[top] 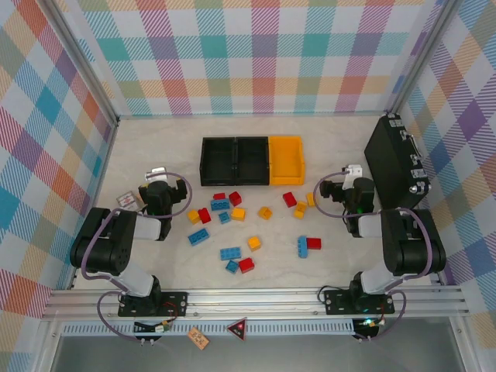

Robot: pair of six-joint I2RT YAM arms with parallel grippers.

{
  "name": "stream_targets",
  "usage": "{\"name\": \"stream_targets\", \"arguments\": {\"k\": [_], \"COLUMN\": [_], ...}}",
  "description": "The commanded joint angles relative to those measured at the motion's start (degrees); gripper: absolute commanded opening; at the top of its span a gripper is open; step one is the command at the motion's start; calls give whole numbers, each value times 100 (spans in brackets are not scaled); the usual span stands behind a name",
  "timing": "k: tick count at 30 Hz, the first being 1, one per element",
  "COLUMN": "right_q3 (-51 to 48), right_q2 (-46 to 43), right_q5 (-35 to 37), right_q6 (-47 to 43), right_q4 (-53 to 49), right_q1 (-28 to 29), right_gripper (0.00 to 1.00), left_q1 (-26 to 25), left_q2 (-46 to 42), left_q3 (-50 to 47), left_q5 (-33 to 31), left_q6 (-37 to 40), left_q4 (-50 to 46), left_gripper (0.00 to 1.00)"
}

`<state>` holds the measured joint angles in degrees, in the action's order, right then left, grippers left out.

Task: Sort the legos into containers by color
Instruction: Pick up the lego from the middle-right of the table.

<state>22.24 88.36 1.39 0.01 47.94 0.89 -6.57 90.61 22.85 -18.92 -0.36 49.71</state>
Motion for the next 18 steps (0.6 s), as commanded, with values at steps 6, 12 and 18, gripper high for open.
{"name": "stream_targets", "arguments": {"k": [6, 12, 18], "right_q3": [114, 114, 114], "right_q2": [3, 6, 6], "right_q5": [-112, -112, -112], "right_q6": [72, 78, 74], "right_q4": [57, 57, 57], "right_q1": [-34, -28, -27], "right_gripper": [99, 99, 99], "left_q1": [13, 9, 11], "left_q2": [-7, -6, -9], "left_q3": [-44, -44, -43], "left_q5": [64, 64, 68], "left_q6": [36, 36, 36], "left_q4": [208, 210, 205], "left_gripper": [99, 100, 99]}}
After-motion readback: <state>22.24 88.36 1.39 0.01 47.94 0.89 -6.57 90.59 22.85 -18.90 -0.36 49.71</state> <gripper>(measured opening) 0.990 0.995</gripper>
